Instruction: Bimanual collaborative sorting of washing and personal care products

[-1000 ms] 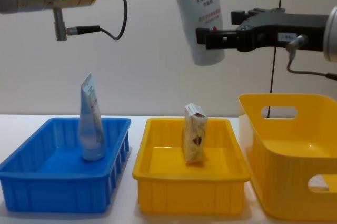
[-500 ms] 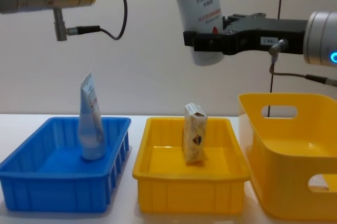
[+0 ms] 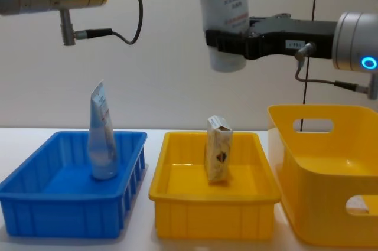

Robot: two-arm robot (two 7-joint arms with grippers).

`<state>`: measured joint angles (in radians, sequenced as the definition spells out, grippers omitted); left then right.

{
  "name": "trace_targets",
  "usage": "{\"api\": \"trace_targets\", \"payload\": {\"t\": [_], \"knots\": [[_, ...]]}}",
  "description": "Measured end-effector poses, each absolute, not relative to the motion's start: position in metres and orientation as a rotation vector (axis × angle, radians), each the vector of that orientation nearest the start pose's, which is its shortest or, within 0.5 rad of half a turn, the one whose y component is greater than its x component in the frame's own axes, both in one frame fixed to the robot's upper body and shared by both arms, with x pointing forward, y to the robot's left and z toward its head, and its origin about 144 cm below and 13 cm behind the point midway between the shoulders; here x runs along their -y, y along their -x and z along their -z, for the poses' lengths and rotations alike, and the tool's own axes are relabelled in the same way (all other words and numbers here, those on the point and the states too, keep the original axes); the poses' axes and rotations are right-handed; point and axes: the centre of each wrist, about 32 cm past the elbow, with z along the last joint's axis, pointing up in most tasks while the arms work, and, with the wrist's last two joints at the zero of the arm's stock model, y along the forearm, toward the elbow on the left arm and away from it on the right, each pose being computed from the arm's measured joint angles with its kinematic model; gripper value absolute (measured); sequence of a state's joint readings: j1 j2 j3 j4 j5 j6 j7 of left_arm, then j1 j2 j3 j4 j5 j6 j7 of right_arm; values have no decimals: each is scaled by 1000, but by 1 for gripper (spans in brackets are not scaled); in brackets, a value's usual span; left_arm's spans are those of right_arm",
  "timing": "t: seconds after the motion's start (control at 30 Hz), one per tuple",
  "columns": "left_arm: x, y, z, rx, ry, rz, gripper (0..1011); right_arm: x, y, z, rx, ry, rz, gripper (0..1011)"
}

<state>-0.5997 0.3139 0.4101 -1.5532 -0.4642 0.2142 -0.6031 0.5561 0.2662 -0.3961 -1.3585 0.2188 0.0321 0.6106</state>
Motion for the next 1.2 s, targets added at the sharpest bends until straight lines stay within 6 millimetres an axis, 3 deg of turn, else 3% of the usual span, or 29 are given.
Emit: {"api": "trace_targets", "payload": {"t": [0.33, 0.77, 1.2], "knots": [[-197, -567, -1337, 193, 84, -564, 645, 204, -590, -1270, 288, 50, 661, 357], [-197, -567, -1337, 193, 84, -564, 1000, 206, -589, -1270, 280, 37, 724, 235], [-197, -567, -1337, 193, 84, -564, 1001, 218, -580, -1266, 253, 16, 885, 192]]}}
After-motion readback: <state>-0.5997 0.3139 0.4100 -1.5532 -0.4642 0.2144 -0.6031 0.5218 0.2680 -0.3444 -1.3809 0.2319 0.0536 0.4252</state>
